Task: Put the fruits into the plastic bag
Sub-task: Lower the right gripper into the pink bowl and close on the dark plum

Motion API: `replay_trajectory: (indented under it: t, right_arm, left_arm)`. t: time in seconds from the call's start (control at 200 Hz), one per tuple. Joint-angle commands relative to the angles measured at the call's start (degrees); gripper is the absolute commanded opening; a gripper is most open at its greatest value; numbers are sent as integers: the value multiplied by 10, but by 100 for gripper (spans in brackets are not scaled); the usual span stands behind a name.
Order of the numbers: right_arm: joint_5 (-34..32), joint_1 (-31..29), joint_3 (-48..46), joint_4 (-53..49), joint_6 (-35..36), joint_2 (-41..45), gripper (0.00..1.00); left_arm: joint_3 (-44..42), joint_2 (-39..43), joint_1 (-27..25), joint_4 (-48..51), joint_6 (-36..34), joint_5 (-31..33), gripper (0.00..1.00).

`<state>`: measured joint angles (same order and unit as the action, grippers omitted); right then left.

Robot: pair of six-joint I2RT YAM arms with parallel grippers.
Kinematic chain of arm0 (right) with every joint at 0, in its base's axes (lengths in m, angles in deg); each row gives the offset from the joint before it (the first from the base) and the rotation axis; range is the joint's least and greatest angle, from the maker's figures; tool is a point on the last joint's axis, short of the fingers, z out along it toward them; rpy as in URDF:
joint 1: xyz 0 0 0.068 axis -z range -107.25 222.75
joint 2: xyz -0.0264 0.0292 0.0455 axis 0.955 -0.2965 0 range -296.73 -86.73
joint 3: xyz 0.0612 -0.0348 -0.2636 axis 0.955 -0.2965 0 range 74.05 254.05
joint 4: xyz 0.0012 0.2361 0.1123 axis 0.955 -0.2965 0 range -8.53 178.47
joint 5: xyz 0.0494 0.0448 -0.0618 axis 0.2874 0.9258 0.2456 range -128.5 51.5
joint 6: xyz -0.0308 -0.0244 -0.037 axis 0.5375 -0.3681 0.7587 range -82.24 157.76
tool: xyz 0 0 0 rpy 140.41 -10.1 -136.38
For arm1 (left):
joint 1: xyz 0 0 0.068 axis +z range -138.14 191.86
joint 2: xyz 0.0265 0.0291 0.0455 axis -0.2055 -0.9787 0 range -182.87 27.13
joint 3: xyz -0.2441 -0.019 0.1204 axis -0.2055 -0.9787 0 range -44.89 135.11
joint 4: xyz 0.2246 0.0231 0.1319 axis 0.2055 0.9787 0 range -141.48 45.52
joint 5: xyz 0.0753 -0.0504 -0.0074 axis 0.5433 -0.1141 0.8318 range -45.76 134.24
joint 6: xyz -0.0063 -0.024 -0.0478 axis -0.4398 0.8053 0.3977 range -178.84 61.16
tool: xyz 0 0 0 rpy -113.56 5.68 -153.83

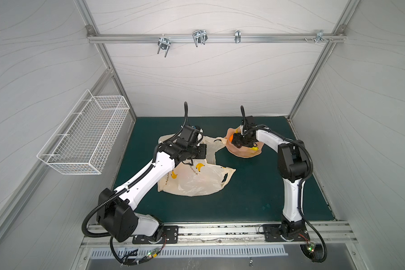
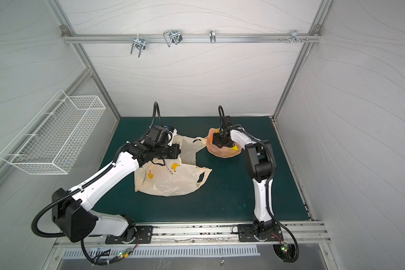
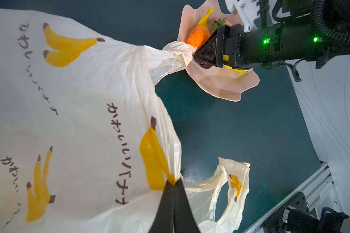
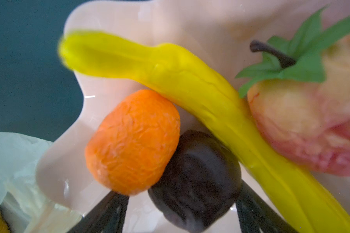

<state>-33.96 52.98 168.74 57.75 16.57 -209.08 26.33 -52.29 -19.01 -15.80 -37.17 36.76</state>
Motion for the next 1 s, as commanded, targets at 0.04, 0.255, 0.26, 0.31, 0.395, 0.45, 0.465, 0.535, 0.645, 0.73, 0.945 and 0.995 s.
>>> replay_trajectory:
  t: [0.04, 0.255, 0.26, 0.31, 0.395, 0.45, 0.465, 0.535, 0.645, 0.73, 0.945, 0.995]
  right_arm:
    - [2, 5, 17, -19, -7, -21, 82]
    - [-3, 5, 30, -31, -9, -38, 82]
    - [-3, 5, 30, -30, -9, -37, 82]
    - [-4, 5, 30, -29, -9, -38, 81]
    - [-8, 7, 34, -32, -10, -41, 78]
    - [-8, 8, 38, -35, -12, -45, 75]
    - [-7, 8, 39, -35, -12, -44, 74]
    - [-9, 9, 40, -36, -9, -43, 71]
    - [-24, 9, 31, -32, -1, -38, 65]
    - [-26, 12, 24, -38, -2, -33, 58]
    - [-34, 14, 5, -47, 19, -9, 56]
    - [-33, 15, 2, -47, 22, -3, 55]
  left_arm:
    - [29, 8, -1, -3, -2, 1, 0]
    - [30, 2, -2, -1, -2, 1, 0]
    - [30, 2, -2, 0, -2, 1, 0]
    - [29, 1, -1, 0, 0, 1, 0]
    - [26, 0, -1, 0, 3, 0, 0]
    - [28, -2, -2, -1, 6, -3, 0]
    - [28, -3, -2, -1, 6, -3, 0]
    - [29, -7, -2, -5, 7, -5, 0]
    - [24, -9, -2, -21, 6, -16, 0]
    - [28, -11, -2, -18, 3, -25, 0]
    - [17, -7, -3, -36, 18, -31, 0]
    - [13, -6, -6, -41, 22, -28, 0]
